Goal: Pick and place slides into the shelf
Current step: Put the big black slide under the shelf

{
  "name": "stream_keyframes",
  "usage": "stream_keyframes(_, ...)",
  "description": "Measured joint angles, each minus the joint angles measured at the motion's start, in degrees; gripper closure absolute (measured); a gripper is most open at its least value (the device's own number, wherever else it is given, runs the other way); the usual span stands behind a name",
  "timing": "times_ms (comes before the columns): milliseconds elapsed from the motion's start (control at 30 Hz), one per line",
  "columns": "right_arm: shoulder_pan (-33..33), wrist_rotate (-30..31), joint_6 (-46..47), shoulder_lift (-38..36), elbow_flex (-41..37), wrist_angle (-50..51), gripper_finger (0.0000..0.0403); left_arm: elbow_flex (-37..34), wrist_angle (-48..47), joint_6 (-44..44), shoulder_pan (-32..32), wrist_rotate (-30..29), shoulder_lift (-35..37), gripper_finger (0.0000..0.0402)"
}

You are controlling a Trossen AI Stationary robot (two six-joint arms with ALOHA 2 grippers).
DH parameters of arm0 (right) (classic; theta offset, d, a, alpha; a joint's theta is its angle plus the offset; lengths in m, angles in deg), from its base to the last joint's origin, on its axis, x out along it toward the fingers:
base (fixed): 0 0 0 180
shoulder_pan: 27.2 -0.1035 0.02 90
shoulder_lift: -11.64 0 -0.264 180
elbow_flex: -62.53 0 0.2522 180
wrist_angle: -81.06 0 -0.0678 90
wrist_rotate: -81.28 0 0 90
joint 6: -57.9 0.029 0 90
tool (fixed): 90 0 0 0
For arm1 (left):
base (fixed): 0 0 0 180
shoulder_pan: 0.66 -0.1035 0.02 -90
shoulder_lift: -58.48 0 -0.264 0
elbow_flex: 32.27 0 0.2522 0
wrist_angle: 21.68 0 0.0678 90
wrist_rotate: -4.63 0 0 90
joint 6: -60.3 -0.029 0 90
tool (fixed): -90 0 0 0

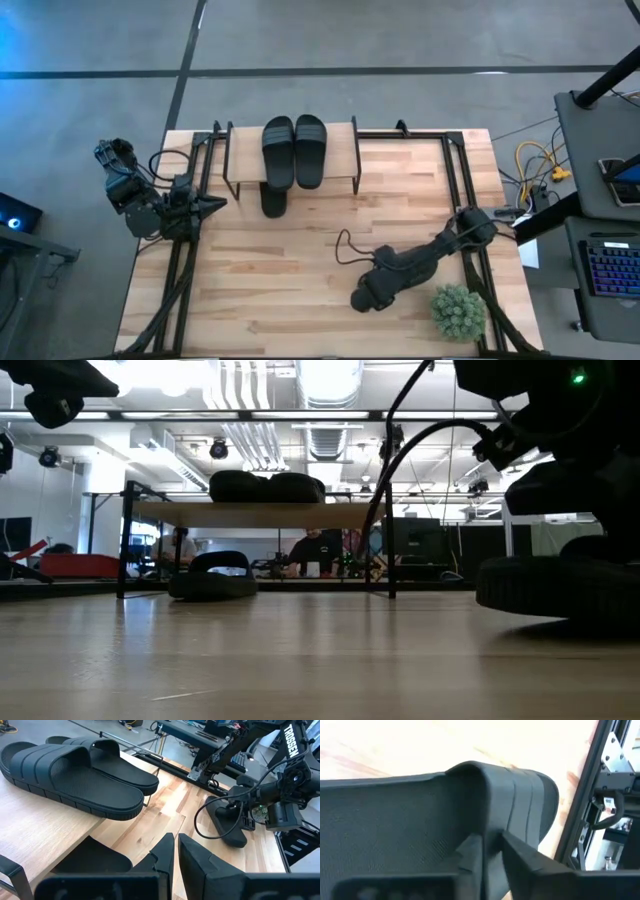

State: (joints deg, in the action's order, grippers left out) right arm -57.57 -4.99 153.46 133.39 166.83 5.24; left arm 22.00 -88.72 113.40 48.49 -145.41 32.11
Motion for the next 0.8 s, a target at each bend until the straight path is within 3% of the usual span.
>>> stream_keyframes(100, 0.0, 1.0, -0.2, 0.0, 0.0, -0.1, 0.0381, 0.0, 0.0, 0.0, 0.0, 0.0, 0.0, 0.0391)
stream_keyframes(267, -0.1, 3.5, -0.7, -0.1, 0.5, 0.0, 0.0388, 0.0, 0.0, 0.0, 0.0, 0.0, 0.0, 0.0391)
stream_keyframes(433, -0.3, 20.2, -8.6, -0.1, 7.8, -1.9, 0.0389, 0.0, 0.1, 0.3, 0.0, 0.0, -0.1, 0.0391)
stream_keyframes(567, 0.4, 32.4, -24.1, -0.1, 15.0, -4.8, 0.0389, 0.0, 0.3, 0.5, 0.0, 0.0, -0.1, 0.0391)
stream_keyframes(667, 2.1, 36.3, -41.8, 0.3, 18.5, -7.0, 0.039, 0.0, 0.3, 0.5, 0.0, 0.0, -0.1, 0.0391)
stream_keyframes(800, 5.4, 37.1, -61.9, 0.3, 20.5, -10.2, 0.039, 0.0, 0.4, 0.5, 0.0, 0.0, -0.2, 0.0391)
